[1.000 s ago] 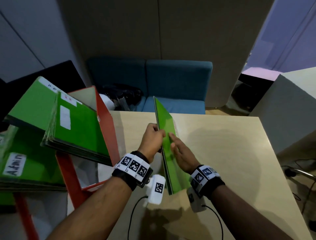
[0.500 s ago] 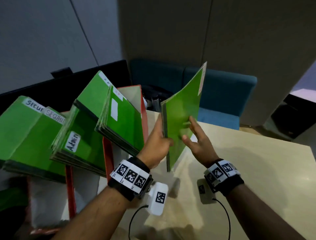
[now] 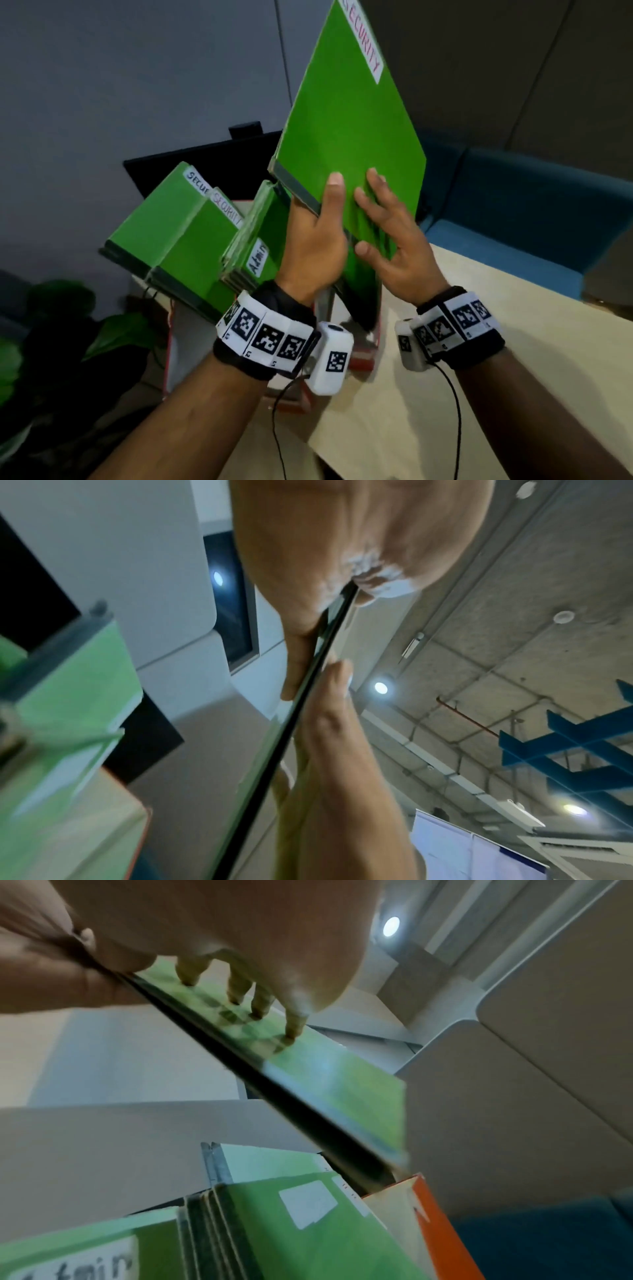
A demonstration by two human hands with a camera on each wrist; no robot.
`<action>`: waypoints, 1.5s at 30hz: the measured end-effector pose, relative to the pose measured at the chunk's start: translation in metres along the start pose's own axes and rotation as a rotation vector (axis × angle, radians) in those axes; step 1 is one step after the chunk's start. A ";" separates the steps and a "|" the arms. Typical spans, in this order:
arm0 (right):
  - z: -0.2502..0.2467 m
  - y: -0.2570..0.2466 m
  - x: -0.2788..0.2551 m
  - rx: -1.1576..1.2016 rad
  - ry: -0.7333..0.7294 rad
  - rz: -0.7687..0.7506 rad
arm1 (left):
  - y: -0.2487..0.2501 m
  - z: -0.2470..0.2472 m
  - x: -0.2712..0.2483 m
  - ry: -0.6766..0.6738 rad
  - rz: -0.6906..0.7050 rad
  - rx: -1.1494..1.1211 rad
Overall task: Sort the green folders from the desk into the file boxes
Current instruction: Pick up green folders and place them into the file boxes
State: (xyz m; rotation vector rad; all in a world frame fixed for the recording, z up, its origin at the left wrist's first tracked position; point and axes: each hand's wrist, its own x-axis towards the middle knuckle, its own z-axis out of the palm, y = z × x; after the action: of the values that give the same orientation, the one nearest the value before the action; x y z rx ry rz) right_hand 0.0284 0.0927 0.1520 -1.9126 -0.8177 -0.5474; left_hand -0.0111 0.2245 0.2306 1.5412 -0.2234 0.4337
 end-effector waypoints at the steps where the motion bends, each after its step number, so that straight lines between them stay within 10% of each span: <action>1: 0.006 0.001 0.005 -0.006 -0.019 -0.009 | 0.006 -0.010 0.001 0.028 0.029 0.033; 18: 0.184 -0.062 0.096 0.283 -0.177 0.027 | 0.039 -0.162 0.042 0.573 0.409 0.202; 34: 0.254 -0.075 0.054 -0.035 -0.632 0.284 | -0.061 -0.238 0.013 0.613 0.276 0.430; 45: 0.279 -0.055 0.050 -0.024 -0.763 0.538 | -0.119 -0.261 0.004 0.538 -0.088 0.740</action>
State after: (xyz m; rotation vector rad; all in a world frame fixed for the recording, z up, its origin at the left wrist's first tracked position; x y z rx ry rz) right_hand 0.0306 0.3760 0.0934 -2.2614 -0.6940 0.5370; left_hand 0.0072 0.4871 0.1156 2.0640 0.4753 0.9056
